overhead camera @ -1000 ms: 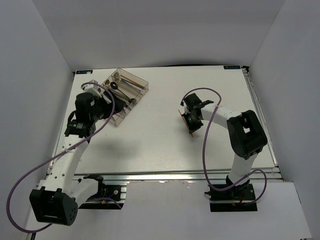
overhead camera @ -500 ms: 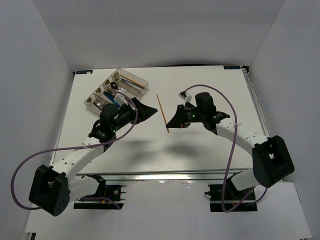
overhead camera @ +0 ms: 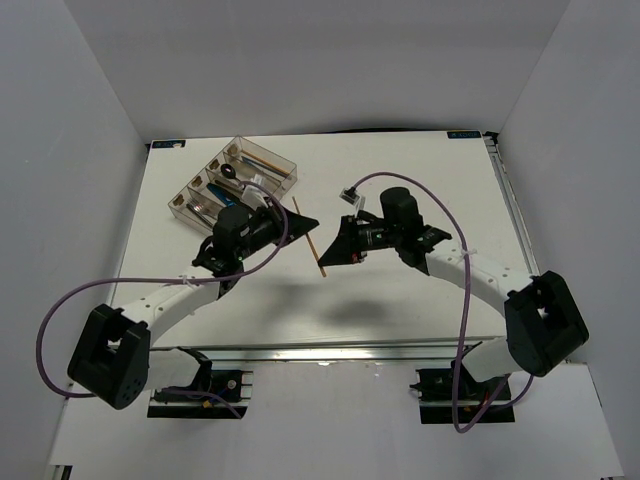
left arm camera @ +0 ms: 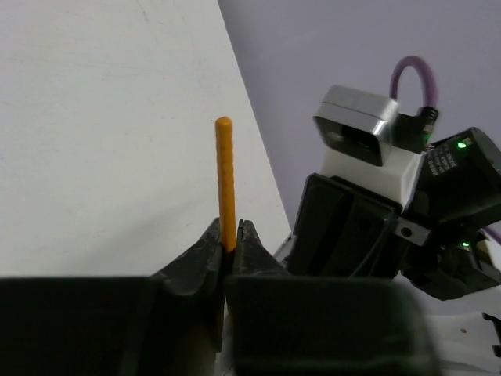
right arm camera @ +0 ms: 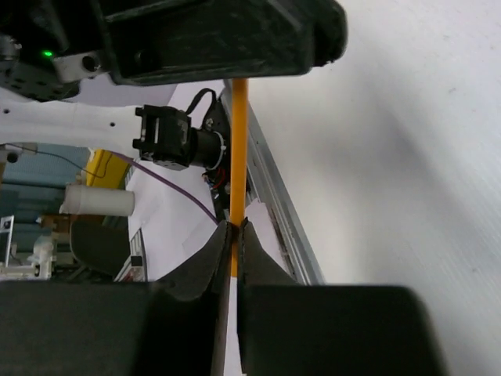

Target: Sort the eating utensils into containers

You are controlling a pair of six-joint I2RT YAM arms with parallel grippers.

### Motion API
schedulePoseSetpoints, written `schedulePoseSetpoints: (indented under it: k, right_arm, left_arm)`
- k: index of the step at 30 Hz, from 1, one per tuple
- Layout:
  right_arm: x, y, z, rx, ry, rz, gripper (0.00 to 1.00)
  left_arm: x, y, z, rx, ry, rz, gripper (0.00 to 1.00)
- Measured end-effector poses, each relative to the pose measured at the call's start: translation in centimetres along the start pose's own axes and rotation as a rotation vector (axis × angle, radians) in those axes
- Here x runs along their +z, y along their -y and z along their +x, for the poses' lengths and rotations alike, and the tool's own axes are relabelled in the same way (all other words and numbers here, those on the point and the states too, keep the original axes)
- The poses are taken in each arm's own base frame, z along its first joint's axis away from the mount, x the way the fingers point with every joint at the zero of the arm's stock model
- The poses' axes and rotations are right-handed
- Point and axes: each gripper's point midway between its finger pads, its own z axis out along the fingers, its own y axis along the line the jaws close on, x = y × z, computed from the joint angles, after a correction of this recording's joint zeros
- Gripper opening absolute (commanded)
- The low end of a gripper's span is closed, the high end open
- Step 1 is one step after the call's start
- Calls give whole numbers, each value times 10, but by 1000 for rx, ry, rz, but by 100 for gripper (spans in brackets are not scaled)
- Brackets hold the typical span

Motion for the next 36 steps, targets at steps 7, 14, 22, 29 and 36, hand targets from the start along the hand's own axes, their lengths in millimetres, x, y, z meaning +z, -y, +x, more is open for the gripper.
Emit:
schedulePoseSetpoints:
  k: [7, 14, 22, 29, 36]
  right_arm:
    - [-9, 11, -13, 20, 67, 62, 89]
    - [-69, 57, -31, 83, 264, 305, 89]
    - [-96, 63, -7, 62, 272, 428, 89]
    - [-103, 66, 13, 46, 234, 465, 89]
    - [-113, 70, 22, 10, 212, 523, 89]
  left_arm:
    - [12, 5, -19, 7, 46, -41, 0]
    - [41, -52, -130, -39, 278, -353, 0]
    - [89, -191, -279, -134, 454, -633, 4]
    - [129, -281, -284, -200, 410, -754, 14]
    - [132, -305, -253, -276, 374, -800, 49]
